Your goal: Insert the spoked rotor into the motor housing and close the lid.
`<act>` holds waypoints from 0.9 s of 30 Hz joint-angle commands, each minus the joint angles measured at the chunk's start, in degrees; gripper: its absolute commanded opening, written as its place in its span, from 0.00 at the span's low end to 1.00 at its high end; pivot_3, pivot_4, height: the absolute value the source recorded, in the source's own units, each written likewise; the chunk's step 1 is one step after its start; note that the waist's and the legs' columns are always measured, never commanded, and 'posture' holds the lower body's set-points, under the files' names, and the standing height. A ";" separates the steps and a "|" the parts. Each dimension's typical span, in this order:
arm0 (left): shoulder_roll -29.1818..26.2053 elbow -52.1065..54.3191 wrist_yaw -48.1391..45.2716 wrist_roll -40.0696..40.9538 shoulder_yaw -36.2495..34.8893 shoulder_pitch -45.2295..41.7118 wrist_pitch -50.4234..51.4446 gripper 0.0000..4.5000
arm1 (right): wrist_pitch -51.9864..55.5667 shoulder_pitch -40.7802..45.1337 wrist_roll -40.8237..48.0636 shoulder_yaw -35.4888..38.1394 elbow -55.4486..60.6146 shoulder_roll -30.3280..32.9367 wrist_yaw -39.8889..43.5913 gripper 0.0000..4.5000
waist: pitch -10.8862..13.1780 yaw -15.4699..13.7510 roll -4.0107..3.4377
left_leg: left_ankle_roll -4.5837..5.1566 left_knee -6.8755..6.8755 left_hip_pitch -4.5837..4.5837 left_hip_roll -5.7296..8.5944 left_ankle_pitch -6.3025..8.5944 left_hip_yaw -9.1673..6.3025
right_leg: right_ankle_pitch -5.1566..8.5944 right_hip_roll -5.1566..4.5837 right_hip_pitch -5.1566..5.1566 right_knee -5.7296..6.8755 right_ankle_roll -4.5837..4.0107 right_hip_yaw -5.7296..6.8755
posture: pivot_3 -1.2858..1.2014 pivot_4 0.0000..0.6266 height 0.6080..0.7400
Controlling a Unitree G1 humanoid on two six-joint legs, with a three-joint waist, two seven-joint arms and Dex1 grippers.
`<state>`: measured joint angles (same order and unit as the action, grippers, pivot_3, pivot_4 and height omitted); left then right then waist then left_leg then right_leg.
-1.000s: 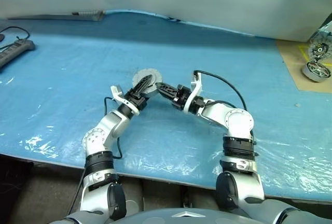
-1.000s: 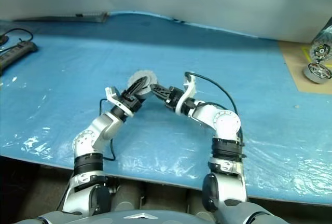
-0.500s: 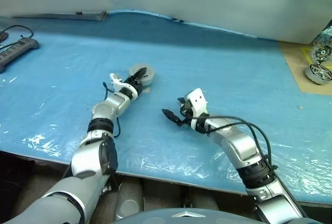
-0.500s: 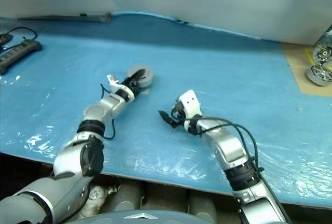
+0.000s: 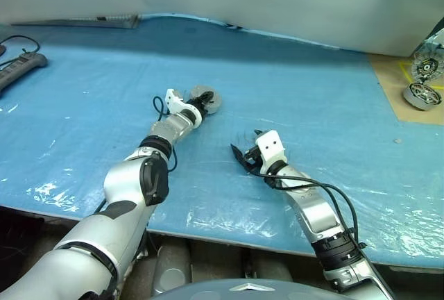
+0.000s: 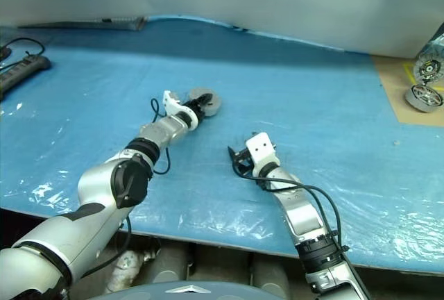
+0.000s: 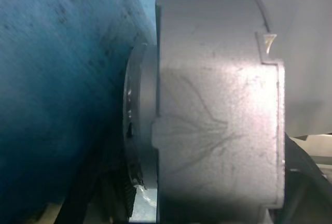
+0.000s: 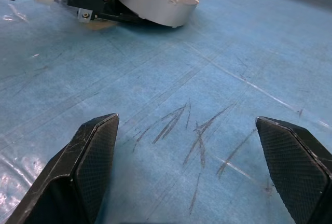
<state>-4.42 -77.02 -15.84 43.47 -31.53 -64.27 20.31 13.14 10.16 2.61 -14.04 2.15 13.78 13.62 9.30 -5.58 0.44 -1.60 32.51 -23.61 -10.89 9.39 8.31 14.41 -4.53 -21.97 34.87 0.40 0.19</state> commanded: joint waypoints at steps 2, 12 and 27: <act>-2.44 1.06 0.75 -3.97 0.21 0.77 1.52 0.89 | 0.46 -0.23 -0.20 1.31 2.37 -1.21 0.29 1.00 | 0.00 0.09 0.00 | 0.00 0.00 0.13 -0.01 0.00 0.00 | -0.01 0.00 0.11 0.00 -0.02 0.00 | 0.52 0.24 1.00; -8.38 16.29 -9.70 -13.89 12.10 16.94 15.14 0.98 | 2.70 0.54 0.29 1.31 2.84 -2.59 3.12 1.00 | -0.11 1.67 -0.13 | 0.02 -0.37 1.77 -0.12 0.02 0.14 | 0.31 0.01 1.25 -0.10 -0.59 -0.31 | 0.52 0.24 1.00; -11.91 67.98 -15.46 -28.28 29.82 51.81 -10.39 0.98 | -1.36 -7.44 3.96 9.36 8.48 -3.69 3.58 1.00 | -0.25 2.66 -0.37 | 0.03 -1.09 1.49 -0.54 0.04 0.39 | 0.58 0.16 0.74 -0.27 -0.88 -0.26 | 0.52 0.24 1.00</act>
<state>-16.20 -10.07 -31.60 17.74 -2.72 -13.82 14.50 13.80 3.28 5.58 -5.40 7.14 9.95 16.66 9.04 -2.92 0.07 -1.57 31.40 -22.12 -11.43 9.43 8.71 14.98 -4.37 -21.24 34.60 -0.45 -0.07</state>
